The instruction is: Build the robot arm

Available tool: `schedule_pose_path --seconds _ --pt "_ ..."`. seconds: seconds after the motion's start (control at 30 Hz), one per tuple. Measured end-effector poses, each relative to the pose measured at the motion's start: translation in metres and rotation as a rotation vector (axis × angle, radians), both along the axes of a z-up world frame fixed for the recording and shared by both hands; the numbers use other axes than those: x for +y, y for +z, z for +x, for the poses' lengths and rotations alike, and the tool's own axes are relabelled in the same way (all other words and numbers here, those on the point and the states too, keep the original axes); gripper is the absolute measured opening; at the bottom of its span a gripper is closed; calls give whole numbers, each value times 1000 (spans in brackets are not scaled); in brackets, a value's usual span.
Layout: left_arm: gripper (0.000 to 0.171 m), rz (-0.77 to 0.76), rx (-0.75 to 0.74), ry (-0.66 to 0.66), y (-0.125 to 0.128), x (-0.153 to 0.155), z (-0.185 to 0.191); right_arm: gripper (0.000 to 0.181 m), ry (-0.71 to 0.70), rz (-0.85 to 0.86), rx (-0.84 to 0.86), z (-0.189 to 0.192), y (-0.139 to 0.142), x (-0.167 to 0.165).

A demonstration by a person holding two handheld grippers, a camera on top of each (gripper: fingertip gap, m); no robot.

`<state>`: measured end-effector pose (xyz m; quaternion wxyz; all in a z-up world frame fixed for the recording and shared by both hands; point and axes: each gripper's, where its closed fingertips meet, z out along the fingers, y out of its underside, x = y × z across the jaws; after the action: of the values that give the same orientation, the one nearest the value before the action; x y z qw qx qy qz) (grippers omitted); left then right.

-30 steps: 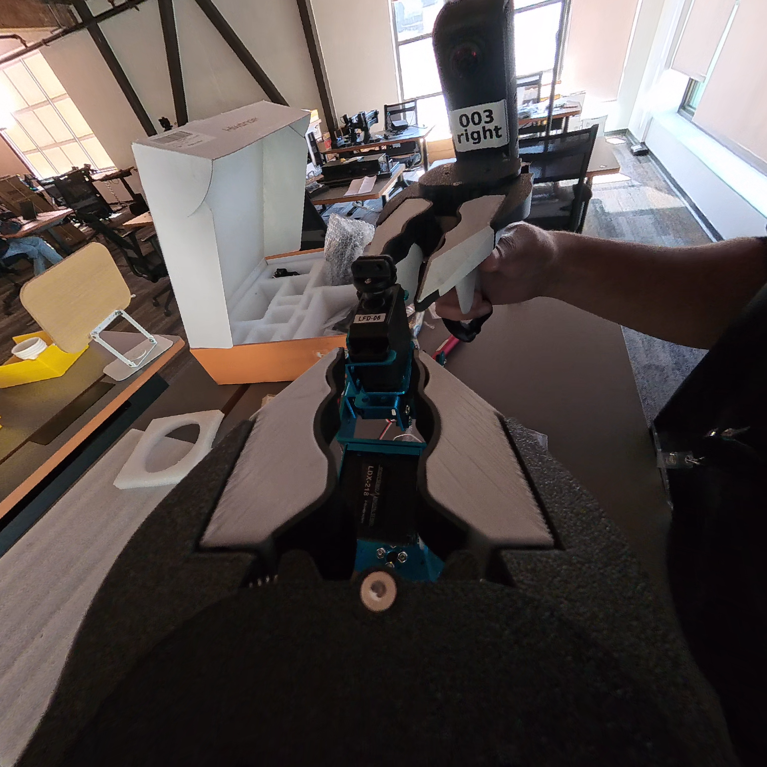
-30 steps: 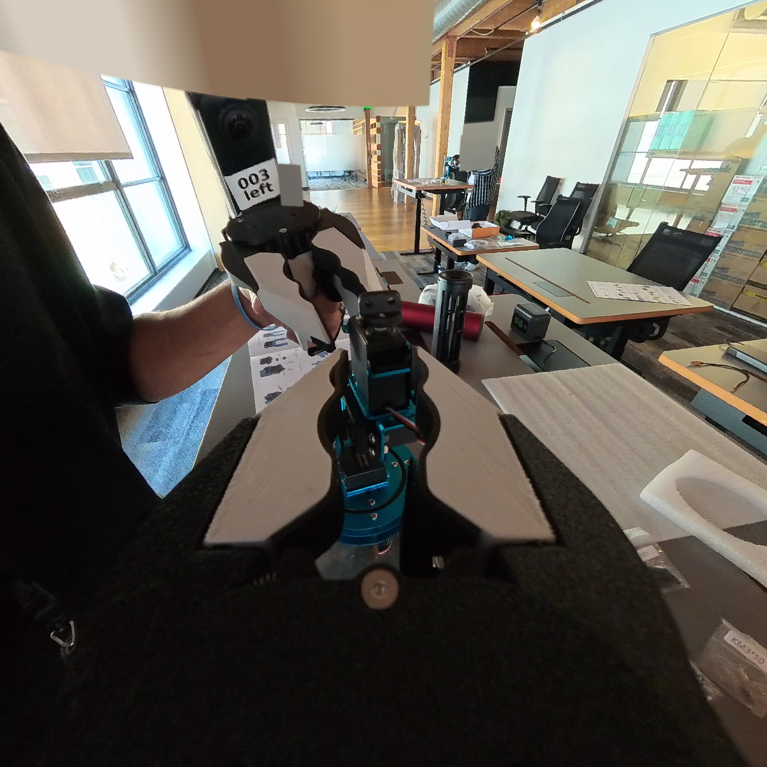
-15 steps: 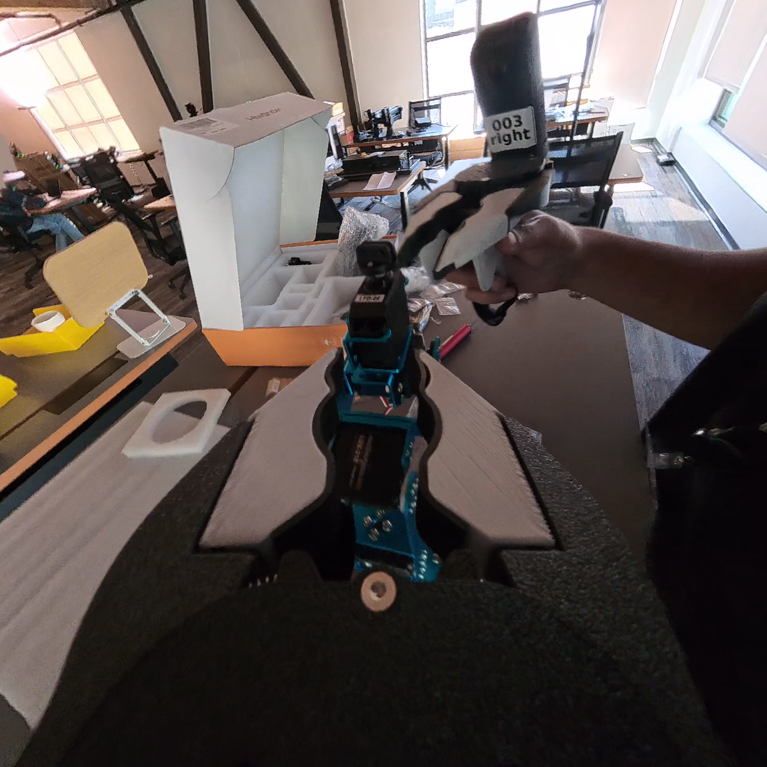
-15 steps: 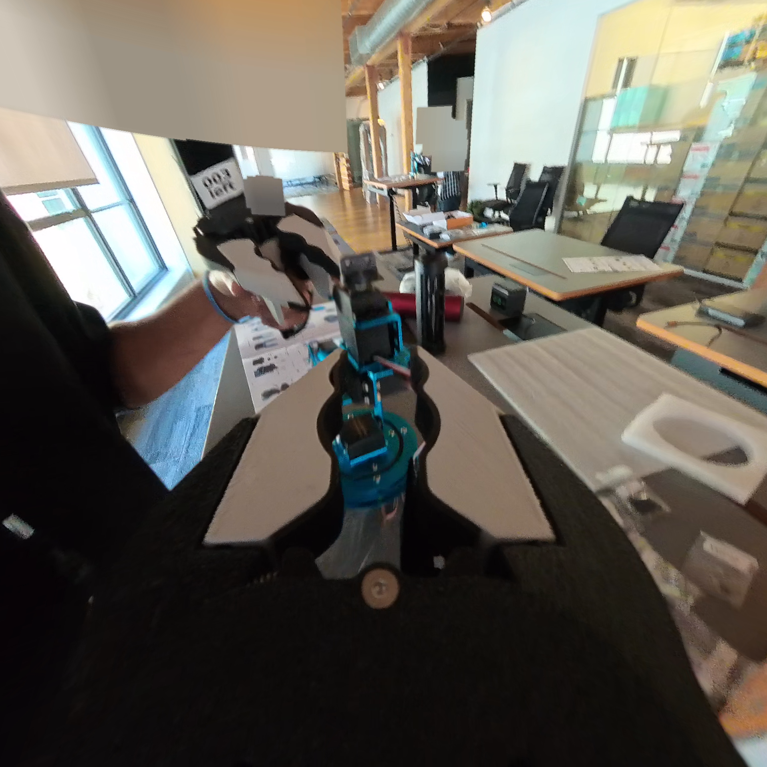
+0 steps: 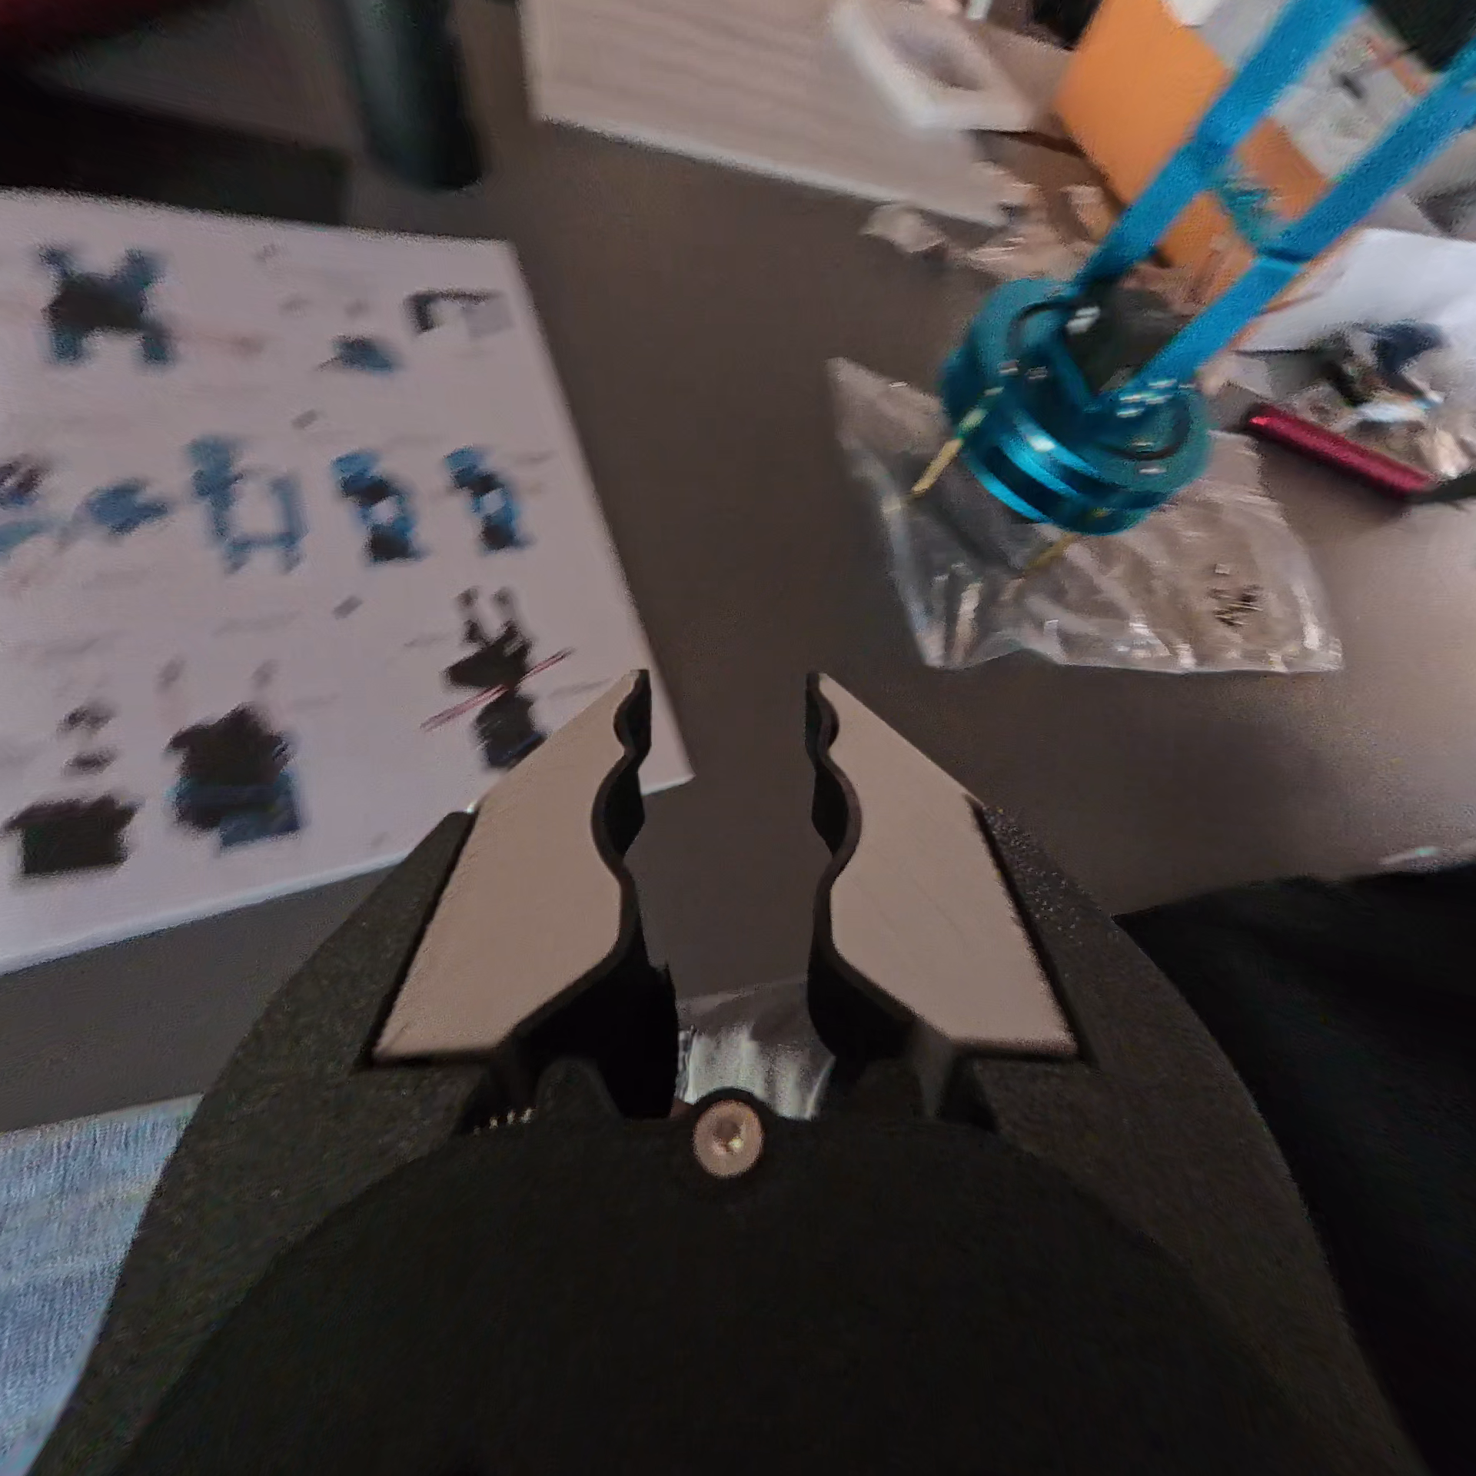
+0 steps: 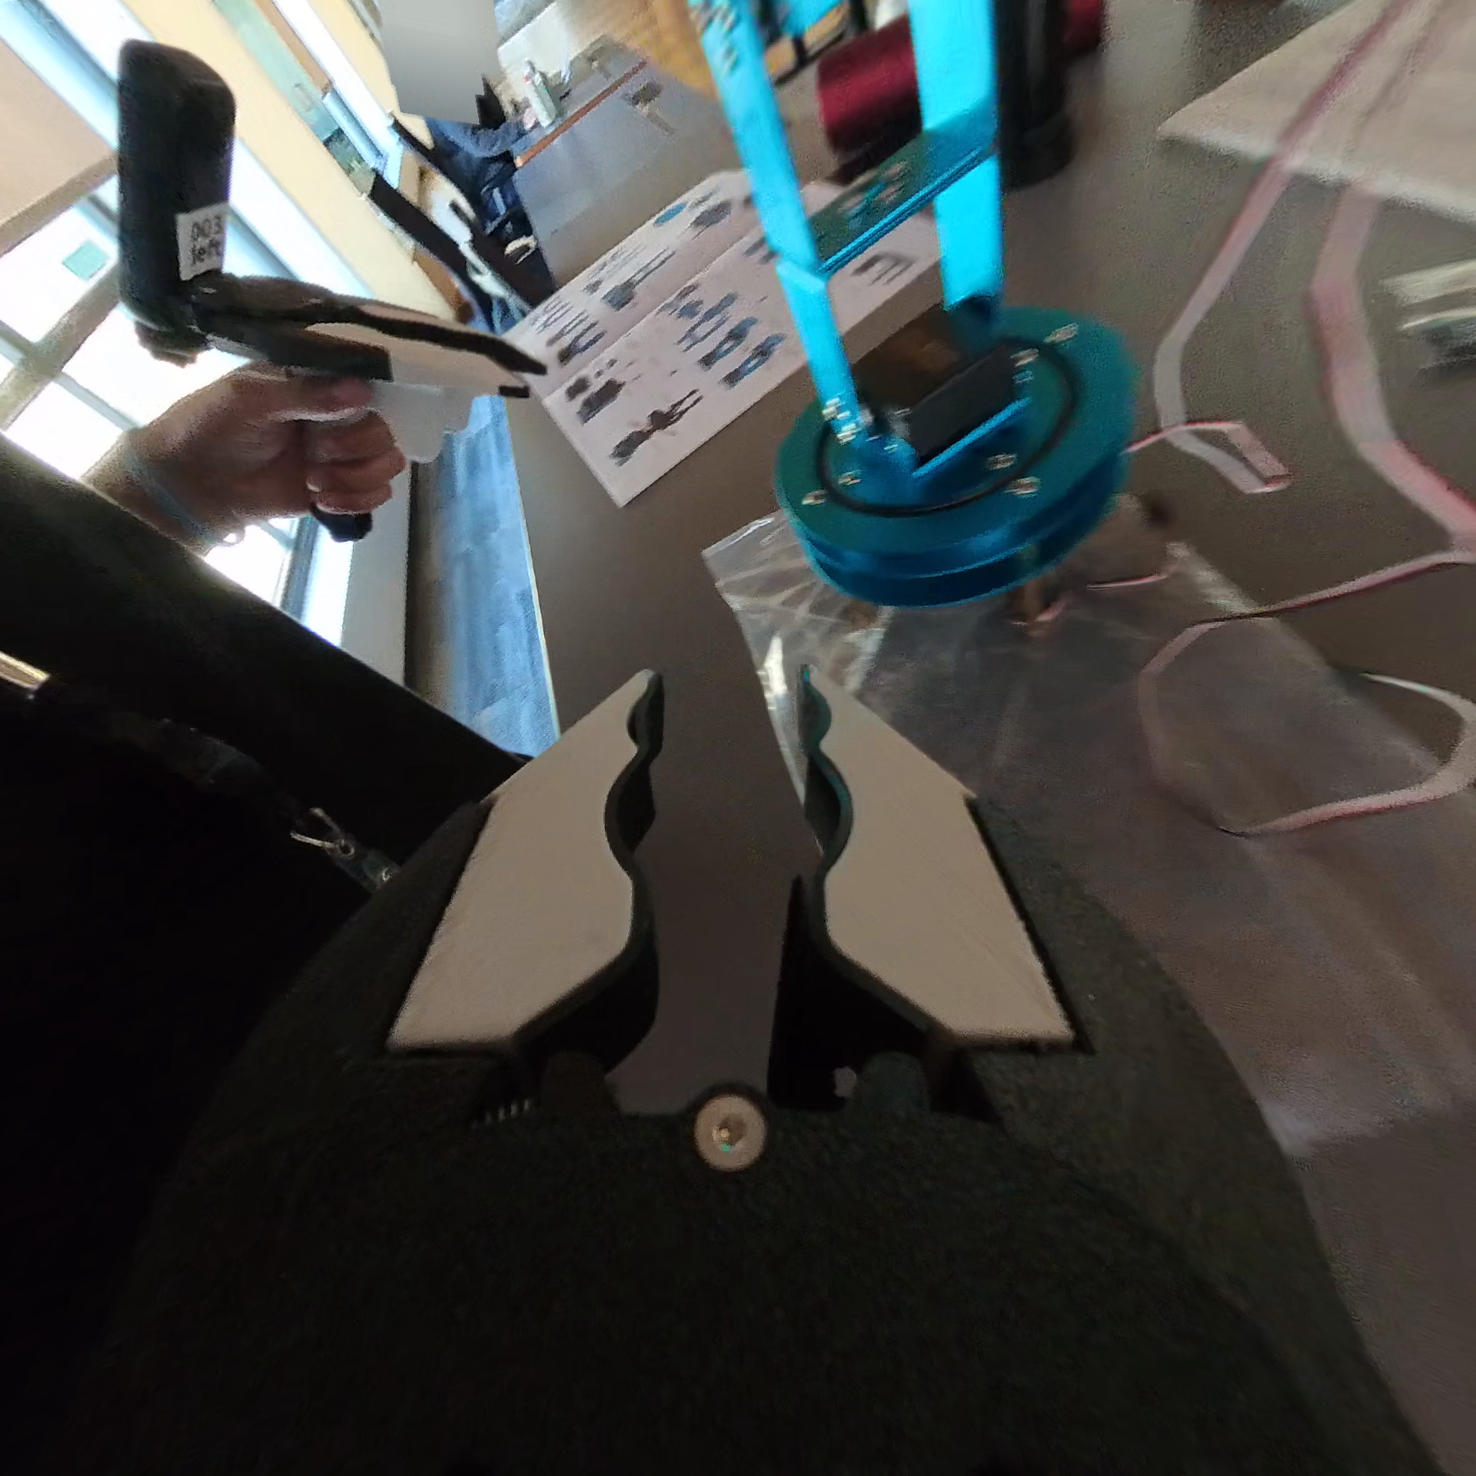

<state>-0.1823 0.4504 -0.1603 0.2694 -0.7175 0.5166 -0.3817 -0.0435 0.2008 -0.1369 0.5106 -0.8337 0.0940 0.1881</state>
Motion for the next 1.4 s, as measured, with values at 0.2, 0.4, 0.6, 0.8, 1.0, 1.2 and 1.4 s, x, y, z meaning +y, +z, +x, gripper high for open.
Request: schedule_pose_path --seconds 0.2,0.4,0.6,0.8,1.0,1.2,1.4 --pt "44 16 59 106 -30 62 -55 32 38 -14 19 -58 -10 72" --pt "43 66 84 88 -43 98 -93 32 -13 -75 -1 -82 -21 112" --pt "43 58 56 74 -44 111 -98 30 -51 -110 -9 -89 -22 116" --pt "43 63 25 43 -29 107 -80 32 -111 -90 16 -72 -14 100" --pt "43 12 34 -6 -17 82 -50 30 -190 -137 -66 -38 -20 46" --pt "43 -146 41 -153 -6 7 9 19 -291 -304 -211 21 -44 -52" --pt "43 -176 88 -293 -6 -74 56 17 -251 -352 -217 49 -76 -65"
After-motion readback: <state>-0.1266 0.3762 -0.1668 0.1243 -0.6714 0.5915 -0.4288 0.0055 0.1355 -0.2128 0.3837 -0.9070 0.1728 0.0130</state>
